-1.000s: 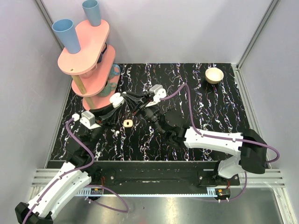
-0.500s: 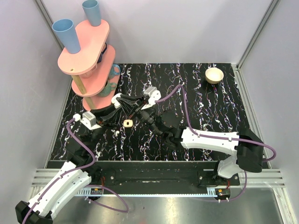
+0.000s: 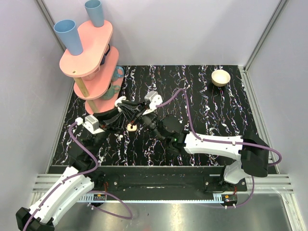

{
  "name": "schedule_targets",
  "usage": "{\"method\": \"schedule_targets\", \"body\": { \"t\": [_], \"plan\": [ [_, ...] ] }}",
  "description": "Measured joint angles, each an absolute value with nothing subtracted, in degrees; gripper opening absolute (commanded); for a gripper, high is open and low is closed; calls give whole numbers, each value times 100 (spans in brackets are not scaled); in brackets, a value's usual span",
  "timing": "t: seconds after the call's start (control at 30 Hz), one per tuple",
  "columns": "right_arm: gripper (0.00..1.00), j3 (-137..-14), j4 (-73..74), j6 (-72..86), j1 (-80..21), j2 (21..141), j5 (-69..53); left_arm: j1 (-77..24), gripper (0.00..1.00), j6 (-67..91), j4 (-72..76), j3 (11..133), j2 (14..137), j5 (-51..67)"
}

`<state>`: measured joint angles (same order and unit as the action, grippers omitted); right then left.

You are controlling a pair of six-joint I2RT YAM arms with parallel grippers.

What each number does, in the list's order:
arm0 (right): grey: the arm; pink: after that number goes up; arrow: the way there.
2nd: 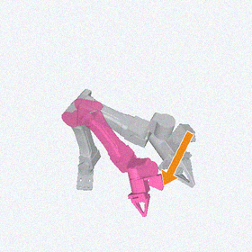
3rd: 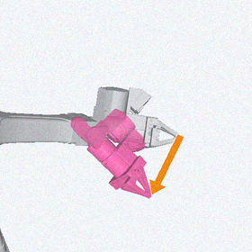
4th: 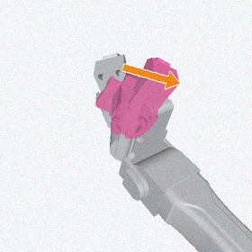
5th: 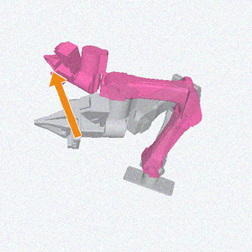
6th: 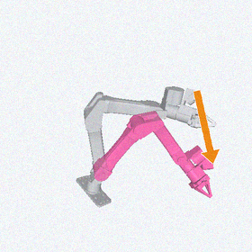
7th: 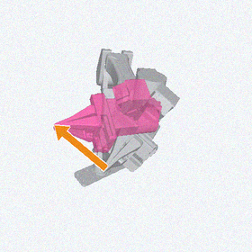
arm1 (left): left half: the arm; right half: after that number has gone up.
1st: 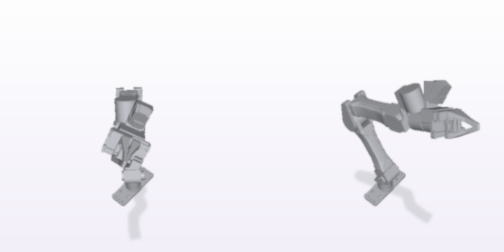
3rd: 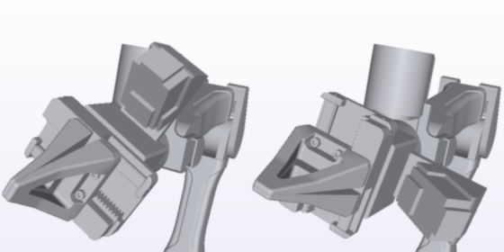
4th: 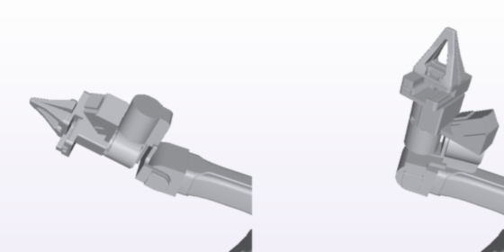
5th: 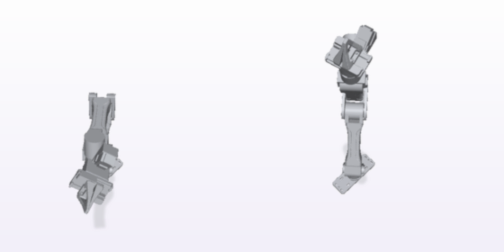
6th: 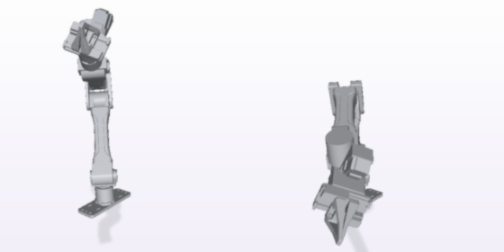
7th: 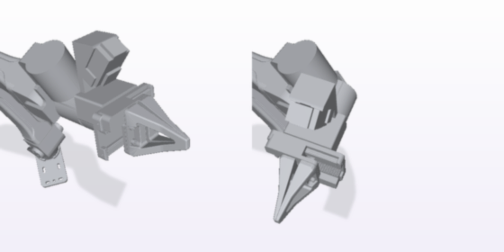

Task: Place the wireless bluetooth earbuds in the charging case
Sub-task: Insert the left earbud into the left side groove of the charging case.

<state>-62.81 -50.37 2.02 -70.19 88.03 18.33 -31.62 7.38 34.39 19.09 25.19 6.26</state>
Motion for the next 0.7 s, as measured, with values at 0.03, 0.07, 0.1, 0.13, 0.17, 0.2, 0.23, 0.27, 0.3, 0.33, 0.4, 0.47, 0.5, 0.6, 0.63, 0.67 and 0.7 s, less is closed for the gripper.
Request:
{"method": "schedule_targets", "body": {
  "t": [0.03,0.07,0.1,0.13,0.17,0.2,0.23,0.27,0.3,0.33,0.4,0.47,0.5,0.6,0.63,0.67,0.7],
  "plan": [
    [9,-6283,-5037,202,-7019,8805,1833,-3162,0,738,3439,1909,2517,626],
    [9,-6287,-5037,202,-7022,8805,1833,-3162,0,738,3439,1909,2512,624],
    [9,-6289,-5037,202,-7024,8805,1833,-3162,0,738,3439,1909,2510,624],
    [9,-6289,-5037,202,-7026,8805,1833,-3162,0,738,3439,1909,2499,624],
    [9,-6289,-5041,202,-7030,8805,1833,-3162,0,738,3433,1907,2482,611],
    [9,-6289,-5057,204,-7032,8805,1831,-3162,0,738,3430,1907,2467,600],
    [9,-6289,-5070,204,-7039,8805,1831,-3162,0,738,3430,1907,2447,587],
    [9,-6289,-5078,204,-7046,8805,1828,-3162,0,738,3428,1907,2432,580],
    [9,-6289,-5083,204,-7052,8805,1826,-3162,0,738,3428,1907,2421,576],
    [9,-6289,-5092,202,-7054,8805,1822,-3162,0,738,3424,1907,2408,567],
    [9,-6289,-5100,202,-7057,8805,1789,-3162,0,738,3426,1907,2397,561],
    [9,-6289,-5103,202,-7057,8805,1780,-3162,0,738,3424,1907,2392,554],
    [9,-6289,-5103,202,-7057,8805,1772,-3162,0,738,3426,1907,2392,552],
    [9,-6289,-5113,202,-7057,8805,1719,-3162,0,738,3424,1907,2355,515],
    [9,-6289,-5113,202,-7057,8805,1697,-3162,0,740,3430,1907,2340,497],
    [9,-6289,-5111,202,-7057,8805,1682,-3162,0,740,3433,1907,2329,473],
    [9,-6289,-5107,202,-7057,8805,1660,-3162,0,742,3450,1907,2322,456]
  ]
}}
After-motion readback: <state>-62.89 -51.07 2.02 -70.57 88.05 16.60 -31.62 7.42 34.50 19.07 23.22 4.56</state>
